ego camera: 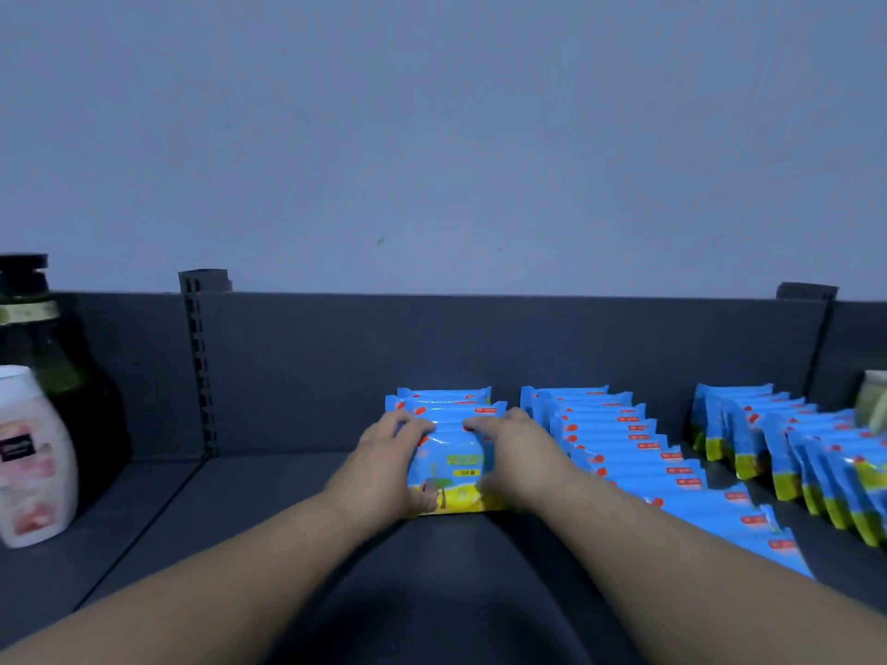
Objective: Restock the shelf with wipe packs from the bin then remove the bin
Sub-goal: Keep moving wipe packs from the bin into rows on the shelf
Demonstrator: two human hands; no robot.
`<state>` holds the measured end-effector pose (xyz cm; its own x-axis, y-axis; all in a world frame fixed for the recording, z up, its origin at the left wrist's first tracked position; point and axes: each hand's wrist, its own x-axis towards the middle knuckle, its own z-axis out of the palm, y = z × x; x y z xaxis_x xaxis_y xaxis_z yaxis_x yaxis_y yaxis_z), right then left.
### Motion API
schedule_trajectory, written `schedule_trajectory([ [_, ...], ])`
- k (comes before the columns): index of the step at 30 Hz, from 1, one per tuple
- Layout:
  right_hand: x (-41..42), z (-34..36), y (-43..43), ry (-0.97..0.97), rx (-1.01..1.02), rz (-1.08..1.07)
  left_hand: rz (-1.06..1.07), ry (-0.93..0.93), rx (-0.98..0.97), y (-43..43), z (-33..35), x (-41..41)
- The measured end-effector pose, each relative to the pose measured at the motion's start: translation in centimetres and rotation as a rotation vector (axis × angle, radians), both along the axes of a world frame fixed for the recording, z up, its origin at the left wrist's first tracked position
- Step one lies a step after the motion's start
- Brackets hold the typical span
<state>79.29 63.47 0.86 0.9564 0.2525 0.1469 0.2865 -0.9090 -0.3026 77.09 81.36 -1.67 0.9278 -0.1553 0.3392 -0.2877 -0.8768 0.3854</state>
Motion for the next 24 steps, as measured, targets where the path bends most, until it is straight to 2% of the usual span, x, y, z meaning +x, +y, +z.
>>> schedule_trajectory([
  [10, -1.1, 0.1, -0.5, -0.109, 0.048, -0.058, 0.062, -0.129, 0.120, -0.7, -0.5, 0.3],
  [17, -4.4, 2.5, -3.7, -0.264, -0.097, -0.153, 0.071, -0.222, 0.250, -4.1, 1.4, -1.0],
  [24, -10.3, 3.3, -12.8, -0.357, -0.246, -0.422, -0.054, -0.316, 0.248, -13.6, 3.9, -4.6],
])
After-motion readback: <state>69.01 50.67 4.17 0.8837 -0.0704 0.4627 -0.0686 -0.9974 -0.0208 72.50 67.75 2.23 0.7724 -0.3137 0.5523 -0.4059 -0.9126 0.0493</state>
